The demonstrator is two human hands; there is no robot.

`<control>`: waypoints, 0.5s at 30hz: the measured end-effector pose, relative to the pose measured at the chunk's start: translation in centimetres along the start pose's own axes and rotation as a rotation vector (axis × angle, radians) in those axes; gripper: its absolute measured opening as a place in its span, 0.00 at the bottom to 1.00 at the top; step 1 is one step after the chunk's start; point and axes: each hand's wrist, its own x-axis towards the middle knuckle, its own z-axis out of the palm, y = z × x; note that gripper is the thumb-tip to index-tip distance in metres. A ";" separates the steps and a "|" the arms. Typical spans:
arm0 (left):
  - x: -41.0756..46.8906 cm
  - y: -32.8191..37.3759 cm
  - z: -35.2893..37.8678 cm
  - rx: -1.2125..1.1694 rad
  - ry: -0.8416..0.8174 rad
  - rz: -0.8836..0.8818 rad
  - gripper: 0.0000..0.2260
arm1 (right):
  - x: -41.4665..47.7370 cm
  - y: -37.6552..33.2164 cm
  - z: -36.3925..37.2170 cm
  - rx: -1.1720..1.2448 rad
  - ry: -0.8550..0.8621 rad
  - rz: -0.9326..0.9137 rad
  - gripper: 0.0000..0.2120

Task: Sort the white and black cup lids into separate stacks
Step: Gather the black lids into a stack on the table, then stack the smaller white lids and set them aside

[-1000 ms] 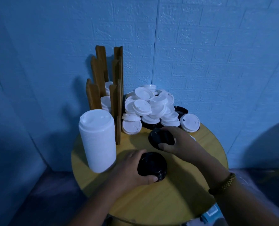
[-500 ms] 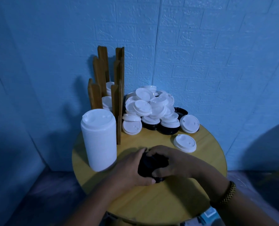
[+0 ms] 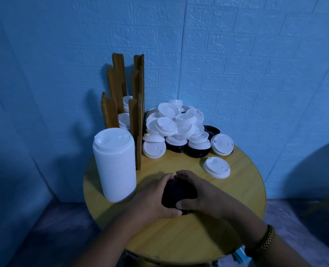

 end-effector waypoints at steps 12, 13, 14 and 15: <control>1.1 0.4 0.1 0.010 0.045 -0.021 0.44 | 0.5 1.6 -0.5 -0.155 0.217 0.013 0.33; 1.4 0.4 0.1 0.035 0.074 -0.041 0.44 | 0.7 2.4 -1.3 -0.270 0.299 0.054 0.32; 1.9 0.3 0.1 0.058 0.103 -0.064 0.45 | 0.9 3.1 -2.1 -0.423 0.354 0.127 0.30; 2.4 0.3 0.1 0.068 0.130 -0.087 0.45 | 0.9 3.7 -2.8 -0.547 0.366 0.230 0.28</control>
